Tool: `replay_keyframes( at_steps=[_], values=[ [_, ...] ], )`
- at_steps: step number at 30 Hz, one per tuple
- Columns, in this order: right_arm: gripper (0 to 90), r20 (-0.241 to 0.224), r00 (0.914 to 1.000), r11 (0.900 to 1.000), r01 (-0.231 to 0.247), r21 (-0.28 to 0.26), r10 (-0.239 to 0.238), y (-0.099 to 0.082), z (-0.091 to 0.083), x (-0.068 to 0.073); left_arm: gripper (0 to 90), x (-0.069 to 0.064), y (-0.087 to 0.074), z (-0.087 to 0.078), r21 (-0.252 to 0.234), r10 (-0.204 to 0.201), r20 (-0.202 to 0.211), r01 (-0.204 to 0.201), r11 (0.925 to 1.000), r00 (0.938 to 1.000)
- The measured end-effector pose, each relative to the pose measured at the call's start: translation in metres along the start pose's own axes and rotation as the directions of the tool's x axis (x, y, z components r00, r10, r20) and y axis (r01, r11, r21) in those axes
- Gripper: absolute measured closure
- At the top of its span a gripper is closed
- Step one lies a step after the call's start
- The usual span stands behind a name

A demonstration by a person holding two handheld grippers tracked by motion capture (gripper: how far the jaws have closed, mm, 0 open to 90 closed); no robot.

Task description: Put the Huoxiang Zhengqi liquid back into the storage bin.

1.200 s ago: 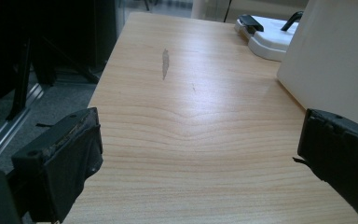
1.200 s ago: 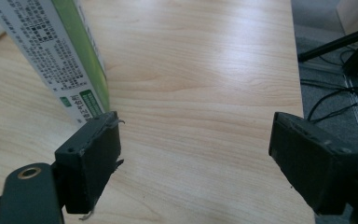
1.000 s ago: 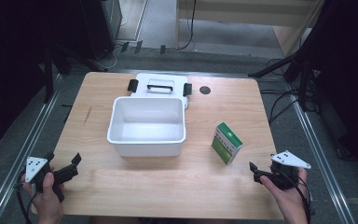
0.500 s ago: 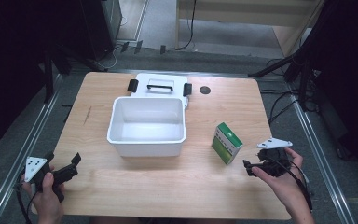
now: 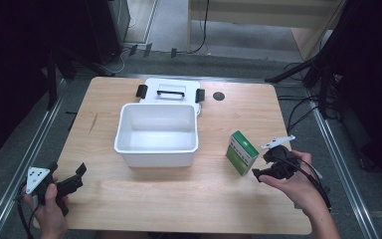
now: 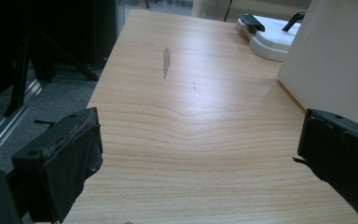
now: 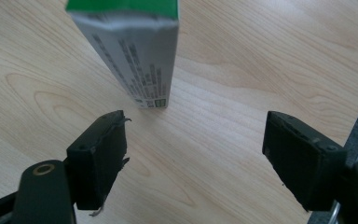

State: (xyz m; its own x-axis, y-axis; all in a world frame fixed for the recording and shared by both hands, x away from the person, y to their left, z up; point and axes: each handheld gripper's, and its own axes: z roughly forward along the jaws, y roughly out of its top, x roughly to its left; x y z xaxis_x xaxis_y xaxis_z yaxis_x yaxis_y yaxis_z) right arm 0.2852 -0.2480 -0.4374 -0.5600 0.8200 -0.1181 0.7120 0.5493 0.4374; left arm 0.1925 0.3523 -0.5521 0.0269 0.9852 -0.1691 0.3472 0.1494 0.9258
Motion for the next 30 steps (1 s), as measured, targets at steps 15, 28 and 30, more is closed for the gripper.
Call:
replay_keyframes(
  at_steps=[15,28,30],
  values=[
    [26.3,-0.057,0.9975,0.9958,0.046,0.079,-0.042,0.036,-0.011,0.009,0.4,0.000,0.000,0.000,0.005,-0.003,0.000,0.003,1.0000,1.0000],
    [32.2,-0.064,0.9976,0.9943,0.033,0.102,-0.026,0.060,-0.005,0.013,0.4,0.001,0.000,0.001,0.006,-0.004,0.001,0.004,1.0000,1.0000],
    [33.0,-0.069,0.9973,0.9935,0.032,0.109,-0.025,0.065,-0.004,0.014,0.4,0.001,0.000,0.001,0.007,-0.004,0.001,0.004,1.0000,1.0000]
  ],
)
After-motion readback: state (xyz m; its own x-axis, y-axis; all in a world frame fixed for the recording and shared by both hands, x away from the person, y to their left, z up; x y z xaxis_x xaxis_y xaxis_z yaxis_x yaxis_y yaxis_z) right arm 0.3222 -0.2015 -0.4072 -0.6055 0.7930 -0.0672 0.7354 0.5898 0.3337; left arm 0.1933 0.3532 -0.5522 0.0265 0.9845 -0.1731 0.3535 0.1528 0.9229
